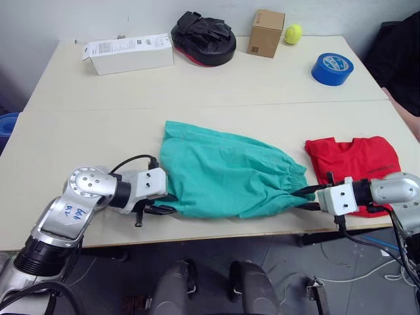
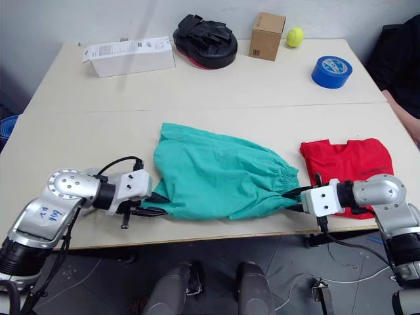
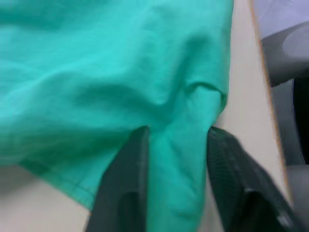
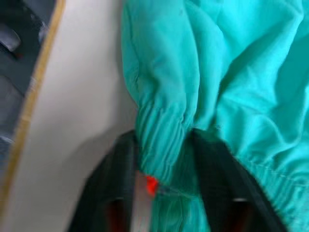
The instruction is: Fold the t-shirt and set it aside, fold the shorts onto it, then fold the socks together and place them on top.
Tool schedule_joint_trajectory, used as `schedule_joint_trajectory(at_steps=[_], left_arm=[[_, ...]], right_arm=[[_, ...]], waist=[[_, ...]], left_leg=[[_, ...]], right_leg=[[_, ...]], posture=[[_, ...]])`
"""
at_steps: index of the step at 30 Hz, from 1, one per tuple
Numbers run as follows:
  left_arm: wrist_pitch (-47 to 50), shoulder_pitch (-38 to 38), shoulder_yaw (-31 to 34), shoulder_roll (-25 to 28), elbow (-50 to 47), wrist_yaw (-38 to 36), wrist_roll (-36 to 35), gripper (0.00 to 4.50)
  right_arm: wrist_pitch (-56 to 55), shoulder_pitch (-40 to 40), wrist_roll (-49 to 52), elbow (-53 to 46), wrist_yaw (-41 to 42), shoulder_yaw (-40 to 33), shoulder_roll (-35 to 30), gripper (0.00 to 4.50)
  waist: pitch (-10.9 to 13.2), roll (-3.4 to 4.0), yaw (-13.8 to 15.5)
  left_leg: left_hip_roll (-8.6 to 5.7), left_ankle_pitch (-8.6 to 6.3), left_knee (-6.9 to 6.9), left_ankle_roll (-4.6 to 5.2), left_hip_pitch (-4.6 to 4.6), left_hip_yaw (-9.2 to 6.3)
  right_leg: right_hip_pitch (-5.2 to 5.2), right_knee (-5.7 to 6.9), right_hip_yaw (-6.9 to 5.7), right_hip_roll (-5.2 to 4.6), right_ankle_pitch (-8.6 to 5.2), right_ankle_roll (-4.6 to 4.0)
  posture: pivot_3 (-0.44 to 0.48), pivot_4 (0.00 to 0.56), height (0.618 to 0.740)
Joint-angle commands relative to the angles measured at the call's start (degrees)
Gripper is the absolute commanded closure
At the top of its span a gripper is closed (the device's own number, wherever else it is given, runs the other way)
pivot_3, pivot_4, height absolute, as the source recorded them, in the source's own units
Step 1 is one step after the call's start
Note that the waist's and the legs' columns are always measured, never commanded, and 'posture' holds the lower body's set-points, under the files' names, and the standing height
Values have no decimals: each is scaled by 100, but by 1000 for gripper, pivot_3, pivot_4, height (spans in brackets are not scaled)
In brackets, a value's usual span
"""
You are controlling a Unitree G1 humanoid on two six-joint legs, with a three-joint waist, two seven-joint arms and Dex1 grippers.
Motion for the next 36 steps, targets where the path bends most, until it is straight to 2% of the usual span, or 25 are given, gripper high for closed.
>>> schedule_joint_trajectory(at_steps=[1,4,6,7,9,11,14,19,23,24,25,31,36], left_arm=[[582,-77,843,366,-250,-423,-1024,1658],[1369,-892,1136,174,140,-43,-1617,672],[1733,-1440,1104,-91,422,300,-1776,59],[1866,-1705,1025,-289,593,476,-1803,22],[1544,-2033,659,-711,941,784,-1475,22],[1180,-2221,277,-1132,1257,1064,-1122,442],[418,-2203,-380,-1502,1617,1128,-543,1304],[-387,-2061,-1020,-1840,2108,1102,12,2953],[-704,-1923,-1255,-1989,2382,1225,358,4303],[-765,-1877,-1322,-1998,2433,1263,462,4500],[-869,-1820,-1411,-1997,2490,1285,589,4500],[-887,-1654,-1526,-2108,2800,1567,992,4500],[-1023,-1611,-1422,-2019,2926,1574,1024,4500]], right_arm=[[1098,303,793,-908,-182,-700,-340,1514],[2598,247,1499,-1714,-697,-1071,-322,445],[3411,113,1805,-2116,-1086,-1170,-203,0],[3756,33,1874,-2304,-1310,-1150,-106,0],[4313,-95,1947,-2654,-1720,-1006,134,0],[4707,-188,1876,-2896,-2053,-798,408,0],[5147,-282,1661,-3018,-2500,-492,860,614],[5286,-216,1158,-3018,-2862,-32,1372,2390],[5186,-1,684,-2988,-2898,379,1542,3811],[5218,40,573,-2953,-2963,453,1586,4135],[5225,73,434,-2882,-3044,526,1633,4471],[5376,228,97,-2585,-3313,452,1752,4471],[5483,405,545,-2504,-3059,-306,1504,4471]], waist=[[2,3,2],[2,3,29],[1,4,73],[-2,3,85],[-10,1,108],[-16,0,156],[-16,-1,157],[-16,-1,141],[-16,-1,141],[-16,-1,141],[-16,-1,141],[-28,-1,156],[-42,3,158]], left_leg=[[0,-2,0,-3,-3,-1],[0,0,0,-10,1,-13],[-2,5,2,-14,1,-28],[-3,7,2,-16,-2,-29],[-5,7,0,-16,-1,-28],[-8,8,-6,-18,-1,-27],[-12,16,-13,-4,-14,-19],[-12,25,-22,12,-17,-2],[-10,23,-25,8,-14,0],[-10,22,-25,9,-14,0],[-10,22,-27,8,-13,0],[-11,11,-25,-11,-9,-1],[-11,11,-27,-10,-1,-2]], right_leg=[[-1,0,0,-1,-1,-1],[7,-5,-2,-3,-3,-5],[16,-14,-6,-2,-3,-6],[16,-17,-5,-2,-4,-7],[15,-16,-5,-1,-4,-6],[9,-9,-7,1,-2,-4],[-5,0,-11,3,-2,-3],[-12,-14,-8,6,-2,-3],[-13,-14,-6,5,-2,-4],[-13,-14,-6,5,-2,-3],[-13,-16,-6,4,-2,-3],[-4,-23,-7,2,-2,-4],[7,-33,-3,0,-2,-4]], posture=[[0,150,740],[0,150,740],[0,150,740],[0,150,740],[0,150,740],[0,150,740],[0,150,740],[0,150,740],[0,150,740],[0,150,740],[0,150,740],[0,150,740],[0,150,740]])
